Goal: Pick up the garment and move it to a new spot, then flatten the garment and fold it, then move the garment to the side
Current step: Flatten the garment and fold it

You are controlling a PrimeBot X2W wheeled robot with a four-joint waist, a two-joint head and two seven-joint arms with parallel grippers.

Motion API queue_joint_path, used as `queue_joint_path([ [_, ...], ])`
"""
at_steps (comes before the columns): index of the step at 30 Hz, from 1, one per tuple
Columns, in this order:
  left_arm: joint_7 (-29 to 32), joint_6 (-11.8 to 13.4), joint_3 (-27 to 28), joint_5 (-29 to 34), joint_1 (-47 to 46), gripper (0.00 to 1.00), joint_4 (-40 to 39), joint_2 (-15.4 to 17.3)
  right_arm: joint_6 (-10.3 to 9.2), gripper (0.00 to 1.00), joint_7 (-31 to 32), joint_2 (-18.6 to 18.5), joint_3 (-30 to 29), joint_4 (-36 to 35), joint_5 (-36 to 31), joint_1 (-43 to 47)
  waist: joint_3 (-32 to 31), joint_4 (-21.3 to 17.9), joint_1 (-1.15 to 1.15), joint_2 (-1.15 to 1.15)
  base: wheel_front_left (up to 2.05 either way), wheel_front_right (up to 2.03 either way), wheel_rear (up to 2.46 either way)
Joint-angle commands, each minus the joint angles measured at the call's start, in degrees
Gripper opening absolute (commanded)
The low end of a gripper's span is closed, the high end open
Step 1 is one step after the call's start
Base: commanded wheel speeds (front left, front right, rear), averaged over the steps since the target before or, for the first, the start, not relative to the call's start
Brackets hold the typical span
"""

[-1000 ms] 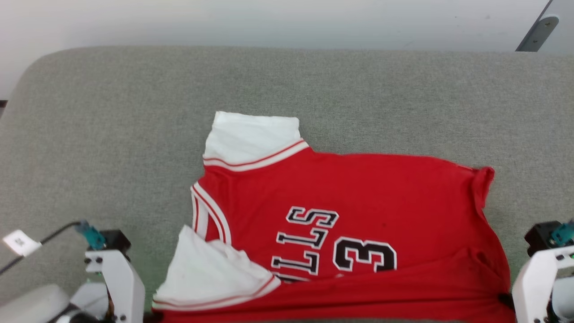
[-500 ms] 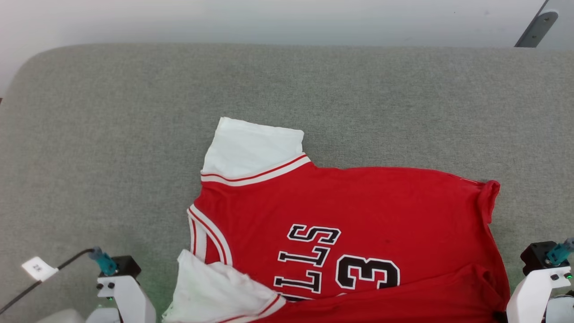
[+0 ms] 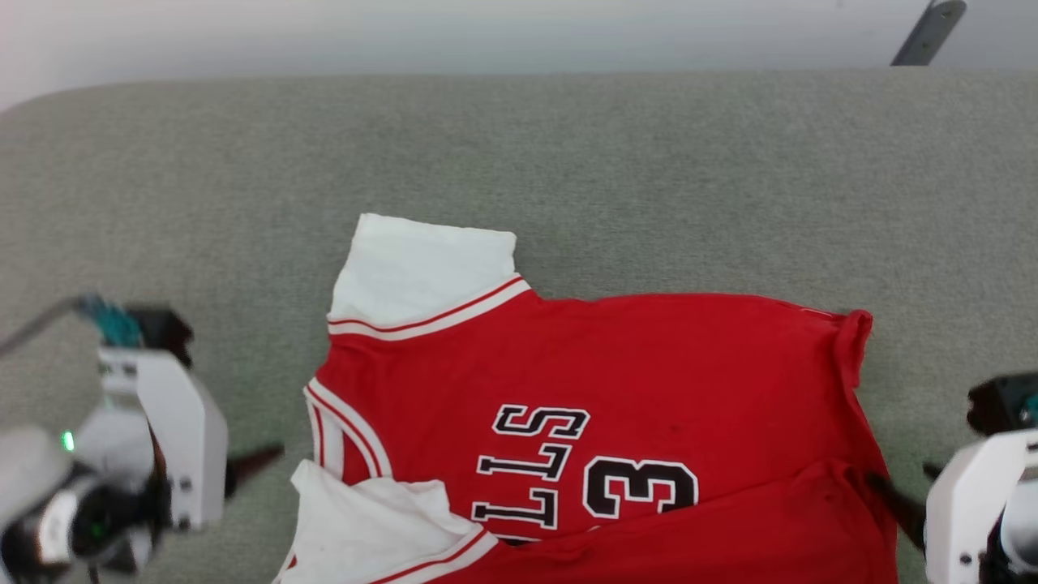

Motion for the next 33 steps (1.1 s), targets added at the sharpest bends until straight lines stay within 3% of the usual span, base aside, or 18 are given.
queue_joint_path([
  [1,0.04,-0.4,0.66,1.02,-1.72,1.0,0.22,-0.41,-0.09,1.0,-1.42,0.68,-0.44,-0.92,-0.77,-1.36,0.71,-0.89,0.0,0.0,0.0,0.0,0.0],
  [8,-2.11,-5.64,3.37,7.3,-11.63,1.0,7.18,-6.19,-0.09,1.0,-16.36,4.61,0.76,-2.07,-3.95,-6.56,2.75,-4.26,0.0,0.0,0.0,0.0,0.0],
  [18,-2.19,-13.7,2.77,14.3,-21.97,1.0,24.18,-12.97,-0.09,1.0,-39.43,6.84,4.8,1.88,-10.64,-12.17,6.21,-9.13,0.0,0.0,0.0,0.0,0.0],
  [24,1.55,-15.82,0.73,15.54,-24.74,1.0,33.99,-16.13,-0.09,1.0,-44.97,8.42,5.65,4.5,-12.06,-13.45,7.93,-10.78,0.0,0.0,0.0,0.0,0.0],
  [33,5.36,-19.11,-1.21,15.6,-26.71,1.0,46.75,-21.26,-0.09,1.0,-45.74,9.46,5.34,6.46,-12.36,-14.55,9.4,-11.79,0.0,0.0,0.0,0.0,0.0],
])
